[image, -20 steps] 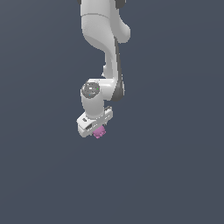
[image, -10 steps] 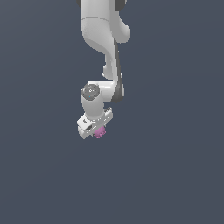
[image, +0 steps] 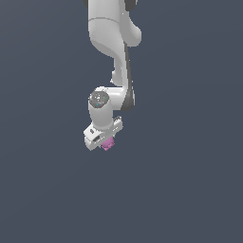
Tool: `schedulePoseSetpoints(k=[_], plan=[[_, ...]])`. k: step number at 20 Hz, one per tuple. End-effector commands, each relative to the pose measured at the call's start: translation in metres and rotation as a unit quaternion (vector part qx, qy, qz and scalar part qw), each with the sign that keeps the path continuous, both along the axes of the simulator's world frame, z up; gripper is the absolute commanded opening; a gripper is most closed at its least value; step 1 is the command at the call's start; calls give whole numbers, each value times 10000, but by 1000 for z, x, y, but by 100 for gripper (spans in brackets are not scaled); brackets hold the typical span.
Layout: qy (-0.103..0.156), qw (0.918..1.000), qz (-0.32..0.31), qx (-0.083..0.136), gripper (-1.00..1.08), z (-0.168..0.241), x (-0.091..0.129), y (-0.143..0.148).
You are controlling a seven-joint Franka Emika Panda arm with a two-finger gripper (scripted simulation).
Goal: Pick up the object and move it to a goal position.
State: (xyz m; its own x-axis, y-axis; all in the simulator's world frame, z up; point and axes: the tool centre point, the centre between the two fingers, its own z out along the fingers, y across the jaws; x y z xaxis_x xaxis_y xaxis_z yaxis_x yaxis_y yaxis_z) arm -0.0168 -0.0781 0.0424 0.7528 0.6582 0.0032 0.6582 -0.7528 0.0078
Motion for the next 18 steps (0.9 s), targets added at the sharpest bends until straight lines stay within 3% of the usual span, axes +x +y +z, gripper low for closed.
schedulePoseSetpoints(k=[1,10,18], plan=[[-56,10000,-40,-21,-100,4,3,1],[-494,9978,-404,-203,-100,39,27,12],[-1083,9891,-893,-453,-100,89,55,25]])
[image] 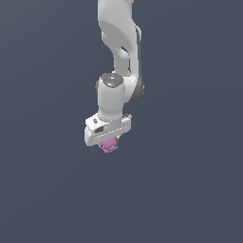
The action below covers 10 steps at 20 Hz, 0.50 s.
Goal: Pick up the object and move it to a goal position.
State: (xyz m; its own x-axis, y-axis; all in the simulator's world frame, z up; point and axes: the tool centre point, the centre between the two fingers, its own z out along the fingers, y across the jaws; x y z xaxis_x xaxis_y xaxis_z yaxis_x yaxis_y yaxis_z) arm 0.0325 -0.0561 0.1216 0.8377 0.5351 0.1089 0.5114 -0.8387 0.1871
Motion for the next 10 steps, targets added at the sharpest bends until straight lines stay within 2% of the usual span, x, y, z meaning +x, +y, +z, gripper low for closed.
schedulePoseSetpoints(k=[1,10], plan=[[-192,9997,-159,-77,-100,16,8,4],[-795,9940,-666,-345,-100,70,31,17]])
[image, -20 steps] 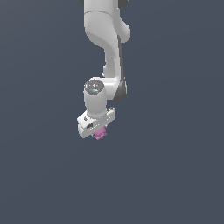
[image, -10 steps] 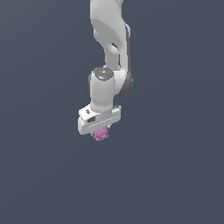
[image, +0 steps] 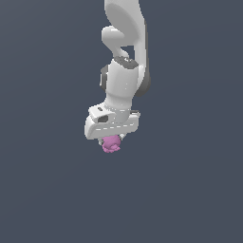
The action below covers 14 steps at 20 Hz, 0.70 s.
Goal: Pick up the object and move it to a goal position.
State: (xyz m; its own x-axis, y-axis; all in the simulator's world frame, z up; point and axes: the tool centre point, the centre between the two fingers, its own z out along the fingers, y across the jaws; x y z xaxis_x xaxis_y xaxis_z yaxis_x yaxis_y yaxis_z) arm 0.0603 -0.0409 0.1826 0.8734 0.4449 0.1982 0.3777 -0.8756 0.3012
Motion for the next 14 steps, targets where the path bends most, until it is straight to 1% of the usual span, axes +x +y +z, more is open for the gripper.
schedulePoseSetpoints(k=[1,8,14], plan=[[-165,9997,-140,-71,-100,15,6,3],[-590,9966,-503,-269,-100,54,18,13],[-947,9913,-809,-438,-100,87,27,21]])
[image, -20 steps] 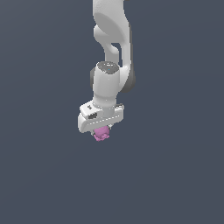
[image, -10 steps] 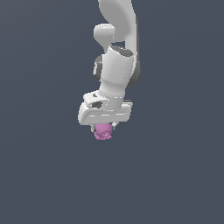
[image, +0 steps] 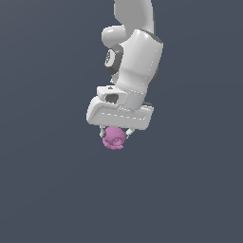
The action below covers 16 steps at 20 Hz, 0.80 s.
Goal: Pick up the object and move it to a goal position.
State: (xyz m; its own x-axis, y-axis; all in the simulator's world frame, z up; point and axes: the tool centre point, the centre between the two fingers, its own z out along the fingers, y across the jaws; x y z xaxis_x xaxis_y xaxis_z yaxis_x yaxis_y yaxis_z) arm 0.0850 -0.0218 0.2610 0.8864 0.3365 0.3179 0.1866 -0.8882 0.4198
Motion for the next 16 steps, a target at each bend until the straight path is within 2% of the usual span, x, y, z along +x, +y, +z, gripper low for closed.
schedulePoseSetpoints(k=[1,9,16], plan=[[-157,9998,-133,-72,-100,14,3,4],[-655,9957,-566,-315,-100,61,12,16],[-1143,9869,-992,-557,-100,108,17,31]])
